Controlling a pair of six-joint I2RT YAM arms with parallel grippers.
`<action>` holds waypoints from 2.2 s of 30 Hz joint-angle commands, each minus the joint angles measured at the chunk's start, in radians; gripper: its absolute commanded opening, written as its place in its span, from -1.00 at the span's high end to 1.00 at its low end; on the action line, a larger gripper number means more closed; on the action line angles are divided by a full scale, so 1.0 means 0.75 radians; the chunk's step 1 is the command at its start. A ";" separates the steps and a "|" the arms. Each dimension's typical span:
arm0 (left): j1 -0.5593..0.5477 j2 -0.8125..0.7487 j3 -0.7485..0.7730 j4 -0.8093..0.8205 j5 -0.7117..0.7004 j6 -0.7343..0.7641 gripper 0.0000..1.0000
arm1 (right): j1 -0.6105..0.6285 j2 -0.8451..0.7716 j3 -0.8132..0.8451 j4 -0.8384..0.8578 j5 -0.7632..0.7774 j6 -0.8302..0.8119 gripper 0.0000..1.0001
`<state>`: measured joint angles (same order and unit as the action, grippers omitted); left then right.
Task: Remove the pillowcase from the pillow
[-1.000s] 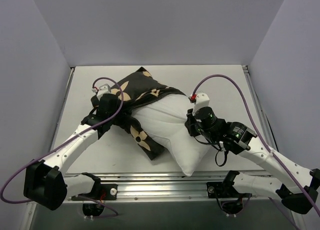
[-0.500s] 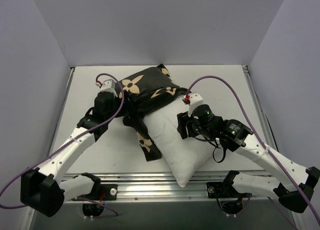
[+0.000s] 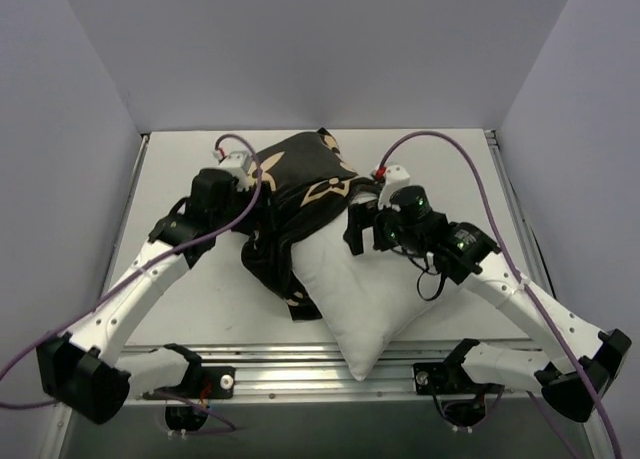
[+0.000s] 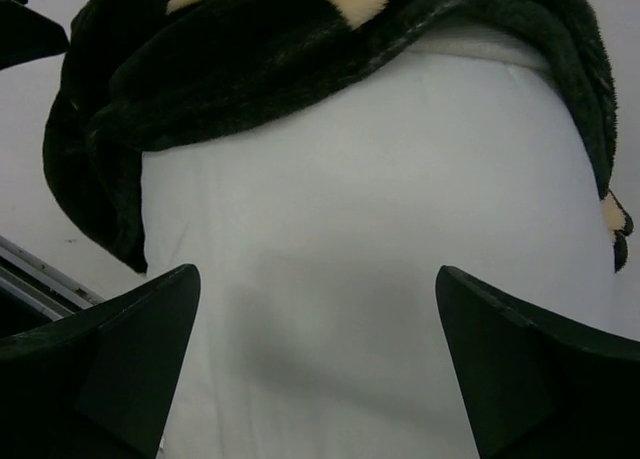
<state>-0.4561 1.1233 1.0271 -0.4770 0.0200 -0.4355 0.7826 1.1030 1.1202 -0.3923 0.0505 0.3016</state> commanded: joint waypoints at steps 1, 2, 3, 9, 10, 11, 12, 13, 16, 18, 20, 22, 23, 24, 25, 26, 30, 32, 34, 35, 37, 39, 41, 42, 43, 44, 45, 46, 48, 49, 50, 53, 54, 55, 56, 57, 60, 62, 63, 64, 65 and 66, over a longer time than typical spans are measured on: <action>-0.081 0.163 0.295 0.002 0.068 0.169 -0.94 | -0.232 0.004 -0.021 0.091 -0.128 0.003 -1.00; -0.103 0.208 0.362 -0.018 0.053 0.194 -0.94 | -0.292 0.004 -0.043 0.118 -0.230 0.005 -0.99; -0.150 0.305 0.499 -0.027 0.047 0.216 -0.94 | -0.345 0.006 -0.050 0.126 -0.280 0.005 -0.99; -0.245 0.694 0.882 -0.078 0.067 0.351 -0.93 | -0.501 0.057 -0.064 0.202 -0.482 -0.011 -1.00; -0.251 0.741 0.955 -0.086 0.086 0.358 -0.91 | -0.508 0.083 -0.066 0.212 -0.491 -0.007 -0.99; -0.253 0.782 0.988 -0.108 0.098 0.364 -0.86 | -0.522 0.100 -0.070 0.218 -0.501 0.005 -0.99; -0.255 0.856 1.017 -0.121 0.108 0.368 -0.85 | -0.522 0.118 -0.074 0.220 -0.511 0.009 -0.99; -0.257 0.889 1.042 -0.133 0.118 0.380 -0.82 | -0.526 0.153 -0.078 0.231 -0.554 0.011 -0.99; -0.259 0.979 1.089 -0.155 0.112 0.399 -0.55 | -0.530 0.237 -0.101 0.257 -0.615 0.003 -0.99; -0.259 1.024 1.095 -0.170 0.074 0.409 -0.26 | -0.530 0.286 -0.113 0.278 -0.616 -0.007 -0.99; -0.255 1.051 1.091 -0.174 0.031 0.417 0.00 | -0.526 0.343 -0.133 0.323 -0.607 -0.009 -0.99; -0.243 1.073 1.083 -0.168 0.022 0.407 0.44 | -0.489 0.394 -0.148 0.359 -0.605 -0.024 -0.86; -0.239 1.077 1.077 -0.152 0.020 0.401 0.61 | -0.467 0.411 -0.150 0.364 -0.607 -0.032 -0.72; -0.233 1.073 1.069 -0.141 0.010 0.395 0.77 | -0.440 0.431 -0.150 0.364 -0.603 -0.042 -0.42; -0.222 1.069 1.052 -0.129 0.002 0.380 0.95 | -0.387 0.464 -0.146 0.351 -0.593 -0.064 -0.23; -0.214 1.065 1.044 -0.103 -0.008 0.372 0.95 | -0.361 0.476 -0.146 0.349 -0.581 -0.071 0.06; -0.159 1.016 0.987 -0.049 -0.096 0.327 0.95 | -0.289 0.462 -0.174 0.360 -0.550 -0.071 1.00; -0.108 0.992 0.946 -0.029 -0.192 0.276 0.95 | -0.281 0.409 -0.181 0.325 -0.542 -0.065 1.00; -0.065 0.936 0.909 -0.010 -0.294 0.219 0.95 | -0.281 0.344 -0.164 0.235 -0.542 -0.081 1.00; -0.012 0.916 0.868 0.012 -0.313 0.196 0.95 | -0.279 0.317 -0.158 0.204 -0.542 -0.093 1.00; 0.043 0.855 0.842 0.039 -0.396 0.147 0.95 | -0.279 0.225 -0.136 0.111 -0.530 -0.097 1.00; 0.113 0.806 0.817 0.057 -0.468 0.133 0.95 | -0.279 0.156 -0.121 0.059 -0.521 -0.099 1.00; 0.162 0.777 0.813 0.082 -0.552 0.131 0.95 | -0.281 0.049 -0.107 0.000 -0.501 -0.091 1.00; 0.176 0.758 0.813 0.090 -0.573 0.135 0.95 | -0.285 0.017 -0.101 -0.021 -0.497 -0.083 1.00; 0.189 0.752 0.813 0.108 -0.587 0.141 0.95 | -0.285 -0.036 -0.087 -0.061 -0.495 -0.079 1.00; 0.201 0.744 0.815 0.118 -0.611 0.143 0.95 | -0.287 -0.061 -0.078 -0.080 -0.493 -0.079 1.00; 0.223 0.742 0.817 0.129 -0.622 0.145 0.95 | -0.291 -0.082 -0.074 -0.096 -0.489 -0.071 1.00; 0.232 0.744 0.817 0.145 -0.634 0.159 0.95 | -0.295 -0.118 -0.064 -0.129 -0.481 -0.071 1.00; 0.246 0.770 0.849 0.133 -0.671 0.169 0.95 | -0.303 -0.163 -0.054 -0.168 -0.452 -0.069 1.00; 0.250 0.787 0.868 0.072 -0.681 0.159 0.95 | -0.309 -0.174 -0.048 -0.180 -0.436 -0.069 1.00; 0.252 0.825 0.890 0.033 -0.685 0.143 0.95 | -0.315 -0.184 -0.050 -0.187 -0.405 -0.067 1.00; 0.252 0.889 0.889 -0.014 -0.604 0.074 0.95 | -0.381 -0.182 -0.107 -0.160 -0.427 -0.071 1.00; 0.250 0.899 0.846 0.028 -0.516 0.041 0.95 | -0.389 -0.148 -0.115 -0.148 -0.433 -0.073 1.00; 0.248 0.906 0.821 0.051 -0.469 0.026 0.95 | -0.383 -0.133 -0.123 -0.130 -0.436 -0.065 1.00; 0.246 0.906 0.795 0.088 -0.412 0.014 0.95 | -0.377 -0.121 -0.148 -0.107 -0.442 -0.059 1.00; 0.240 0.899 0.768 0.124 -0.316 0.006 0.94 | -0.371 -0.101 -0.154 -0.064 -0.432 -0.052 1.00; 0.189 0.853 0.713 0.272 -0.231 0.059 0.70 | -0.342 -0.062 -0.138 0.005 -0.376 -0.022 0.99; 0.158 0.806 0.729 0.309 -0.199 0.079 0.32 | -0.291 -0.035 -0.107 0.020 -0.344 -0.036 0.65; 0.154 0.783 0.733 0.329 -0.184 0.090 0.21 | -0.275 0.000 -0.064 0.024 -0.325 -0.040 0.48; 0.150 0.754 0.727 0.339 -0.160 0.090 0.09 | -0.260 0.014 -0.042 0.020 -0.289 -0.046 0.34; 0.146 0.683 0.705 0.352 -0.145 0.090 -0.20 | -0.234 0.032 -0.021 0.016 -0.264 -0.054 0.06; 0.142 0.642 0.684 0.380 -0.139 0.092 -0.34 | -0.215 0.059 0.022 0.004 -0.233 -0.060 -0.07</action>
<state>-0.3695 1.7466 1.5478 -0.3641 -0.0578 -0.3939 0.5781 1.1141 1.0485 -0.3584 -0.2024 0.2672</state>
